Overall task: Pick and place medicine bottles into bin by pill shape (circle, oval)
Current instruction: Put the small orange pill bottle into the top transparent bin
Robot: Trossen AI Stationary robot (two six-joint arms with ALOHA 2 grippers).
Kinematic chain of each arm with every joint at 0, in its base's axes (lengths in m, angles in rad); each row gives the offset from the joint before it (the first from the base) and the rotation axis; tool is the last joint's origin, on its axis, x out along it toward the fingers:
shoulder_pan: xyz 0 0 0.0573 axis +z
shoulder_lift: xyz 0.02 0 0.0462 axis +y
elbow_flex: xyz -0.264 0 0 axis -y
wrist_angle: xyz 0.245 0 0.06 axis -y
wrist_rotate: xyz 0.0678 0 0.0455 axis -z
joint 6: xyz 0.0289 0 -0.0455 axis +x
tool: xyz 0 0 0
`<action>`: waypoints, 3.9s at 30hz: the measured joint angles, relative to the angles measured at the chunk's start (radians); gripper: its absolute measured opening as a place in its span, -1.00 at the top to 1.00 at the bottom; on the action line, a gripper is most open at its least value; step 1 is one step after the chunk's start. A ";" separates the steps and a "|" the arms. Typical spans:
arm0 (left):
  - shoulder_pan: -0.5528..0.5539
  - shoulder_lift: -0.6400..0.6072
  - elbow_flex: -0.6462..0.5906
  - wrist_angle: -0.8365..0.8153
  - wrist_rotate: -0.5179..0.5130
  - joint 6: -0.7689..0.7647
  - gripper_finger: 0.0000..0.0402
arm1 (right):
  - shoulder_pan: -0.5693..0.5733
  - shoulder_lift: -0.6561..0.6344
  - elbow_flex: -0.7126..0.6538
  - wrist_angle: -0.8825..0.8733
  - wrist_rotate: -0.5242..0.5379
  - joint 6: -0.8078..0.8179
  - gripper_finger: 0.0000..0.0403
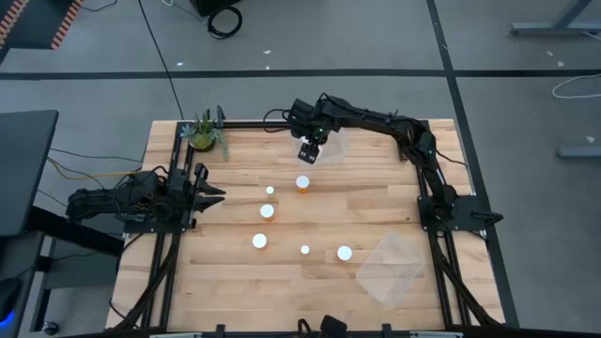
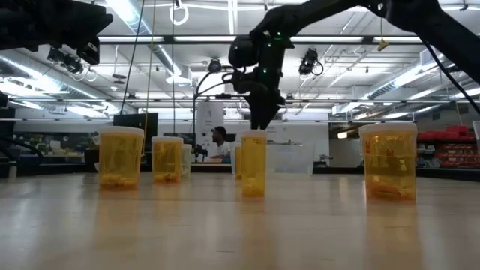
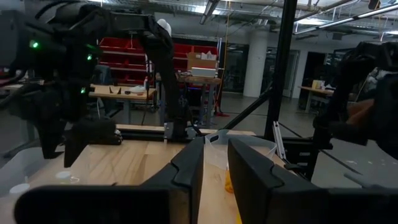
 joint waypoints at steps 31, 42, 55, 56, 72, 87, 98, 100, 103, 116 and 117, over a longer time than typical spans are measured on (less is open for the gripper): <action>0.000 0.000 0.000 0.000 0.000 0.000 0.61 | 0.457 -0.001 0.069 -0.130 0.041 0.017 -0.22; 0.000 0.000 0.000 0.000 0.000 0.000 0.58 | 0.629 -0.001 0.068 -0.082 0.025 -0.073 -0.22; 0.000 0.000 0.000 0.000 0.000 0.000 0.57 | 0.740 0.002 -0.068 0.039 0.022 -0.061 -0.22; 0.000 0.000 0.000 0.000 0.000 0.000 0.57 | 0.744 0.001 -0.082 0.061 0.022 -0.061 -0.22; 0.000 0.000 0.000 0.000 0.000 0.000 0.57 | 0.751 0.001 -0.185 0.212 0.021 -0.128 -0.22; 0.000 0.000 0.000 0.000 0.000 0.000 0.59 | 0.751 0.000 -0.322 0.343 0.018 -0.166 -0.19; 0.000 0.000 0.000 0.000 0.000 0.000 0.61 | 0.749 0.000 -0.339 0.376 0.022 -0.158 0.19; 0.000 0.000 0.000 0.000 0.000 0.000 0.61 | 0.744 0.000 -0.339 0.375 0.023 -0.153 0.27; 0.000 0.000 0.000 0.000 0.000 0.000 0.60 | 0.739 0.000 -0.339 0.375 0.023 -0.145 0.36; 0.000 0.000 0.000 0.000 0.000 0.000 0.61 | 0.729 0.000 -0.263 0.292 0.033 -0.165 0.36; 0.000 0.000 0.000 0.000 0.000 0.000 0.61 | 0.729 0.000 -0.250 0.283 0.045 -0.173 0.37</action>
